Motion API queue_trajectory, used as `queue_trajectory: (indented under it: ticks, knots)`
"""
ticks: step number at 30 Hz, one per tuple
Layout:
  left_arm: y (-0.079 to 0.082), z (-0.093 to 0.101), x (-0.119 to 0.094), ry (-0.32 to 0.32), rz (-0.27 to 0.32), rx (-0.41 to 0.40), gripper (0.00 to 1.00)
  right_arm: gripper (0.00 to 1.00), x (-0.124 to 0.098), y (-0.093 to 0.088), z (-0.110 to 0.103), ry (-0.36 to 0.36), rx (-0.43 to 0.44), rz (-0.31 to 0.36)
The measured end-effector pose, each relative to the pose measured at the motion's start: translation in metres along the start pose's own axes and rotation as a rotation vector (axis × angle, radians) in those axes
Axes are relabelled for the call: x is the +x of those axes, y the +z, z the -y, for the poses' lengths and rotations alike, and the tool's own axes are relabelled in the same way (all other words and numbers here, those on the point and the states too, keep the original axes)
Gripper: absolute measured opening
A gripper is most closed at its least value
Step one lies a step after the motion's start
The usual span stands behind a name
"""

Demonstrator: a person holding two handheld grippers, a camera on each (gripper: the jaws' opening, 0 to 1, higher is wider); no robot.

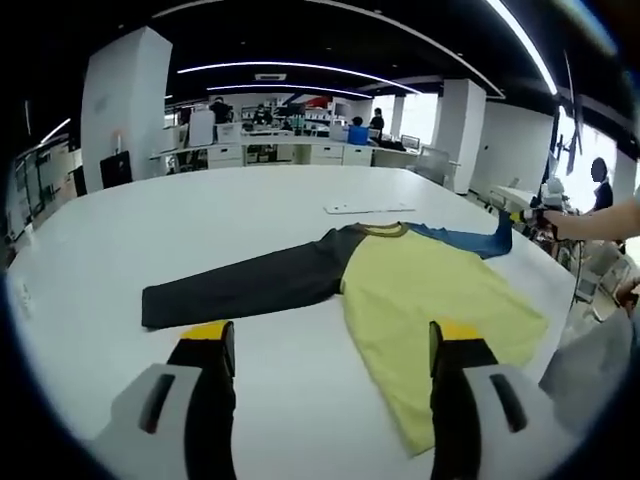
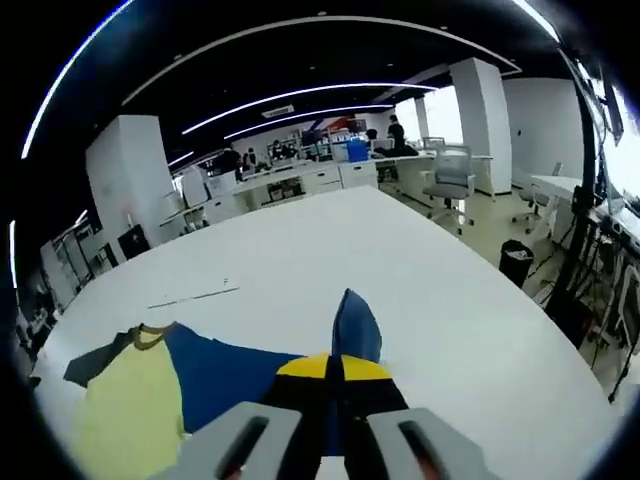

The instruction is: Fold the garment on the visible template until the final outline fits inside the template.

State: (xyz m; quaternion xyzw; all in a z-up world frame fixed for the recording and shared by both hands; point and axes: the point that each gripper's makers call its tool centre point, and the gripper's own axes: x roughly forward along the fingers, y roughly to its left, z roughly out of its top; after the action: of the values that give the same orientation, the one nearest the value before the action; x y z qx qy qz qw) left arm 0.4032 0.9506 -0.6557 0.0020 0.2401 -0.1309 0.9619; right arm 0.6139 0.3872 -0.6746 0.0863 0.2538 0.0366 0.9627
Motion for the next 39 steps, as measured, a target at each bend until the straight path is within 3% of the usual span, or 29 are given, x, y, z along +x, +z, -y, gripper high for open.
queue_trajectory:
  ticks: [2, 4, 8, 9, 10, 20, 27, 33, 39]
  knots:
    - [0.002, 0.002, 0.000, -0.003, -0.001, 0.046, 0.77, 0.00, 0.003, 0.005, -0.021, 0.034, -0.006, 0.003]
    - [0.004, 0.005, 0.000, -0.016, 0.007, 0.042, 0.77, 0.00, 0.004, 0.008, -0.059, 0.070, -0.019, 0.004]
    - [0.006, 0.007, 0.001, -0.042, 0.015, 0.034, 0.76, 0.00, 0.008, 0.009, -0.102, 0.125, -0.026, 0.001]
    - [0.006, 0.007, 0.000, -0.049, 0.015, 0.035, 0.76, 0.00, 0.010, 0.008, -0.122, 0.149, -0.033, -0.001]
    - [0.005, 0.007, -0.001, -0.054, 0.017, 0.035, 0.75, 0.00, 0.011, 0.008, -0.126, 0.154, -0.034, -0.002]
    - [-0.010, -0.002, -0.006, -0.076, 0.012, 0.004, 0.74, 0.00, 0.022, -0.004, -0.254, 0.309, -0.063, -0.008]
    - [-0.011, -0.011, -0.004, -0.075, 0.025, -0.014, 0.73, 0.00, 0.029, -0.013, -0.334, 0.412, -0.099, -0.019]
    - [-0.016, -0.015, -0.002, -0.074, 0.020, -0.027, 0.73, 0.00, 0.034, -0.026, -0.384, 0.481, -0.157, -0.037]
    - [-0.025, -0.016, 0.000, -0.074, 0.005, -0.043, 0.73, 0.00, 0.044, -0.043, -0.410, 0.512, -0.168, -0.069]
